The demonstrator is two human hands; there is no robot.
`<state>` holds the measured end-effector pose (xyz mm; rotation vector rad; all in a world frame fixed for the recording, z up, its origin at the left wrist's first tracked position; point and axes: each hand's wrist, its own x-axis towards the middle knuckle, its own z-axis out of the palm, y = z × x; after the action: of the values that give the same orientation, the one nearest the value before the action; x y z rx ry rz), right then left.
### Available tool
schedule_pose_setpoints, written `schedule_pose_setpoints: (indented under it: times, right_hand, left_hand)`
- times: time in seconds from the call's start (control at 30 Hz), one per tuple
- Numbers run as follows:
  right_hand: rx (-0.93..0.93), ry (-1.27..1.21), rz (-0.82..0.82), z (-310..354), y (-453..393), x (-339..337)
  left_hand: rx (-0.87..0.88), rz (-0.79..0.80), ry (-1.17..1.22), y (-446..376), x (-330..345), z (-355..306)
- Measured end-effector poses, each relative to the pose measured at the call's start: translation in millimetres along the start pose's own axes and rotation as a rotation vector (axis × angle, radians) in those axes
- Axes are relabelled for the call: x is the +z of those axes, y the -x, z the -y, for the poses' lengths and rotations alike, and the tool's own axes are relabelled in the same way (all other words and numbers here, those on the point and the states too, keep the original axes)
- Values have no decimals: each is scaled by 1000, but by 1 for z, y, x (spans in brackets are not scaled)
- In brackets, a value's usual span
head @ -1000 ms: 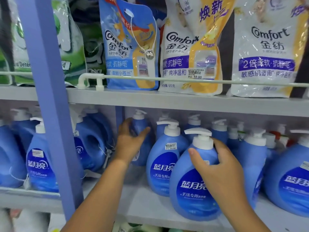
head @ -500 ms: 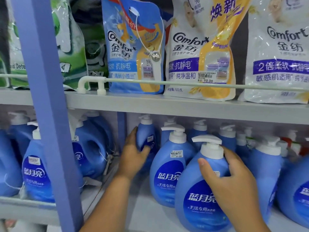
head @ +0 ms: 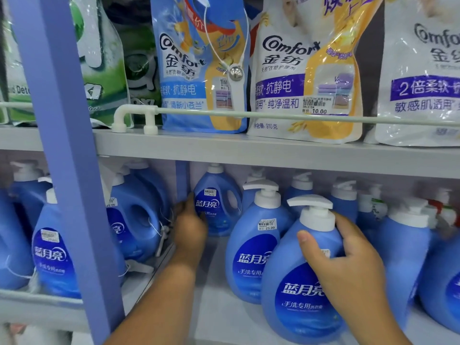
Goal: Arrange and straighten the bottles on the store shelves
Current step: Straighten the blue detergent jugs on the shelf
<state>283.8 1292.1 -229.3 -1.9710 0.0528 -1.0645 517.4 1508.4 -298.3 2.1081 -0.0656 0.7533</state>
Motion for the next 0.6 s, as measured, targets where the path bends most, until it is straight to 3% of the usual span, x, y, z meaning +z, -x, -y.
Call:
schedule_pose_setpoints:
  times: [0.23,0.47,0.53,0.6]
  right_hand:
    - [3,6,-10,-1,-2,6]
    - [9,-10,2,1,-4,7]
    - [22,-5,20,0,-4,5]
    - [23,4,32,0,-3,4]
  left_hand:
    - [29,23,-381,7,19,-17]
    - [2,38,-400,9,10,-15]
    - [30,-28,-217,13,-3,-28]
    - [-16,36,238,27,-23,-48]
